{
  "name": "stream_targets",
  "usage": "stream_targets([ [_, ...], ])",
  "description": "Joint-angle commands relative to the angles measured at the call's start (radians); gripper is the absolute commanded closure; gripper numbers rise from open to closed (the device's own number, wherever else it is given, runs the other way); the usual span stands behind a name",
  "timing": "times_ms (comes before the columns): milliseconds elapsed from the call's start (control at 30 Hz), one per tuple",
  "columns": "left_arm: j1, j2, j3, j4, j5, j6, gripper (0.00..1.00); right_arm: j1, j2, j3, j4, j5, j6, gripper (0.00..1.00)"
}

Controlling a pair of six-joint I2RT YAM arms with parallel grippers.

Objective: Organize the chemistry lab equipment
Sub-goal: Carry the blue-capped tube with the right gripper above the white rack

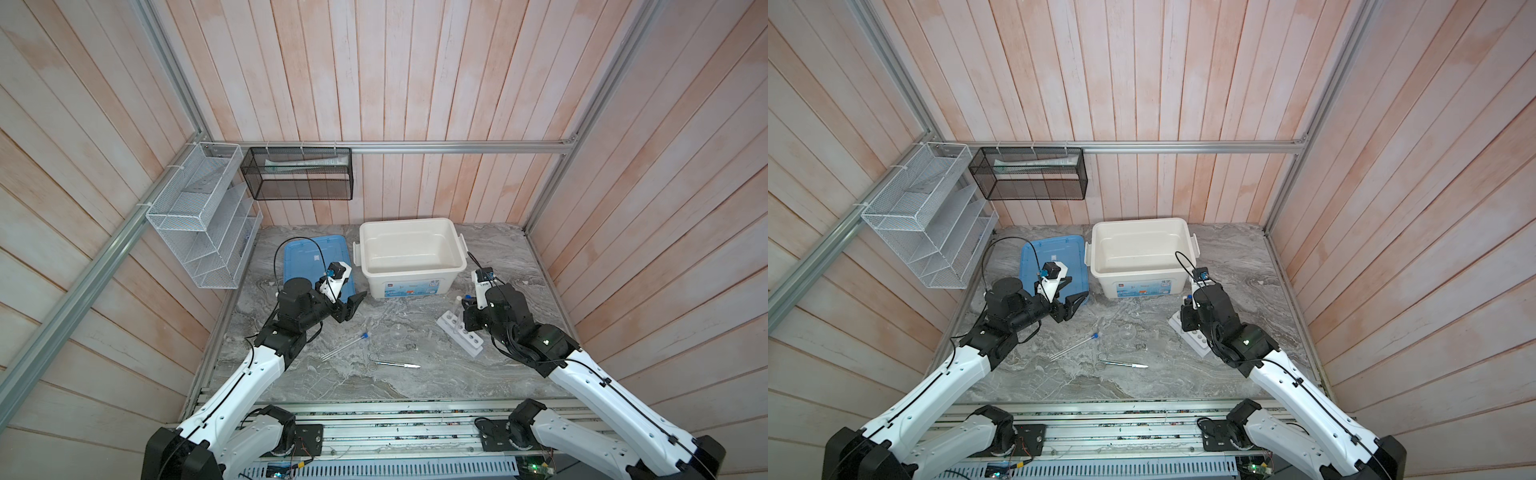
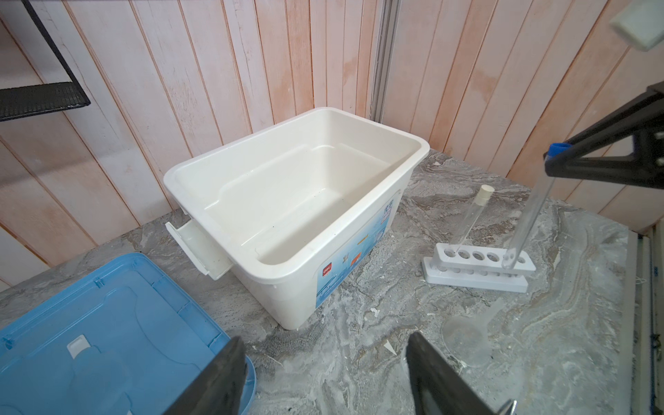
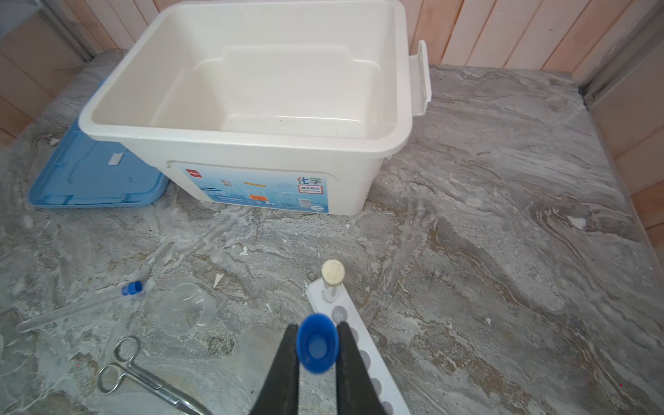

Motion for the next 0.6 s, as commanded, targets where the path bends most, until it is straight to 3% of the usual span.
stream_targets([
  [0,0.005,-0.007,0.009,-0.001,-0.028,0.005,0.28,-0.025,-0.014,-0.038,0.103,0.027,0.006,0.91],
  [567,0.01,0.004,0.007,-0.001,-0.027,0.019,0.28,-0.084,0.024,-0.137,0.313,0.035,-0.058,0.91],
])
